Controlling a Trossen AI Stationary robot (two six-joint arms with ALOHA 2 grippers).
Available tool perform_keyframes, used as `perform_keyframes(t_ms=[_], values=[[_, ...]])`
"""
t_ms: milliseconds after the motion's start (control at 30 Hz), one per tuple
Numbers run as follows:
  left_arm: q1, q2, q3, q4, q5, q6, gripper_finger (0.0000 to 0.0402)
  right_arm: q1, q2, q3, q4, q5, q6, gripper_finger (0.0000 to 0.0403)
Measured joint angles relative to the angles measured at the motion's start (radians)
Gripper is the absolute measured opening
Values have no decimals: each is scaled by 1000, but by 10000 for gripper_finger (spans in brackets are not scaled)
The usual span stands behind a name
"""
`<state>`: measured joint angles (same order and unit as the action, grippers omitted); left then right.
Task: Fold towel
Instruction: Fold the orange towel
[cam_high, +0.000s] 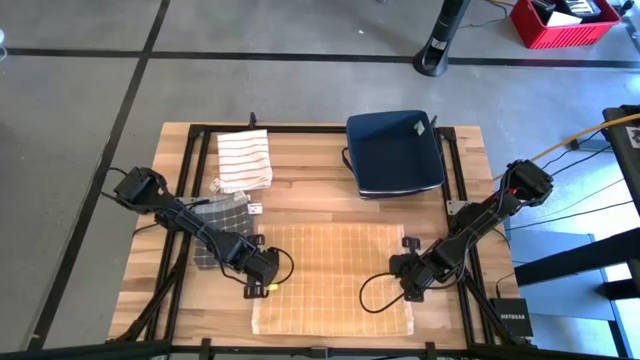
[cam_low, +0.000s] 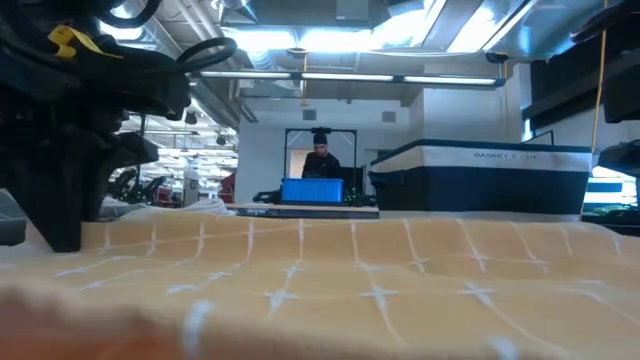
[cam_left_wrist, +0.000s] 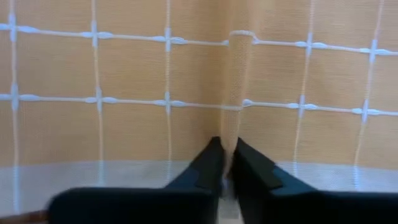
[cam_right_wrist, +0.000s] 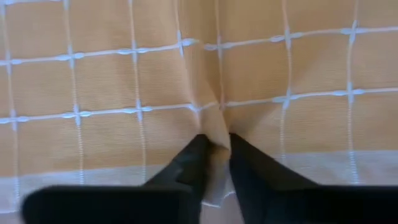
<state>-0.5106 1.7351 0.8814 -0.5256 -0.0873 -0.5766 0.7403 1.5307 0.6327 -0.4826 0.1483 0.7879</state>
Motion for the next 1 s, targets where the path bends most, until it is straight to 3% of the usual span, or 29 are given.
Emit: perform_keyframes(t_ms=[67,167,400,633,867,1000], values=[[0,0,0,1,3,-1,9,0,0,0,2,2,0,39],[-1,0,0,-2,-1,-22,9,0,-3,0,0,1,1,9],[-16,-38,1,-84,-106,-41,4,0,-1,22,-40,-5,18,9],[-13,-126,10,-153,-187,-40,2,-2,-37,95,-181,68,19,4],[-5,-212,21,-254,-281,8,1,-1,-73,222,-416,205,19,3],[-4,-290,76,-366,-398,36,1,0,-102,329,-616,345,18,2]])
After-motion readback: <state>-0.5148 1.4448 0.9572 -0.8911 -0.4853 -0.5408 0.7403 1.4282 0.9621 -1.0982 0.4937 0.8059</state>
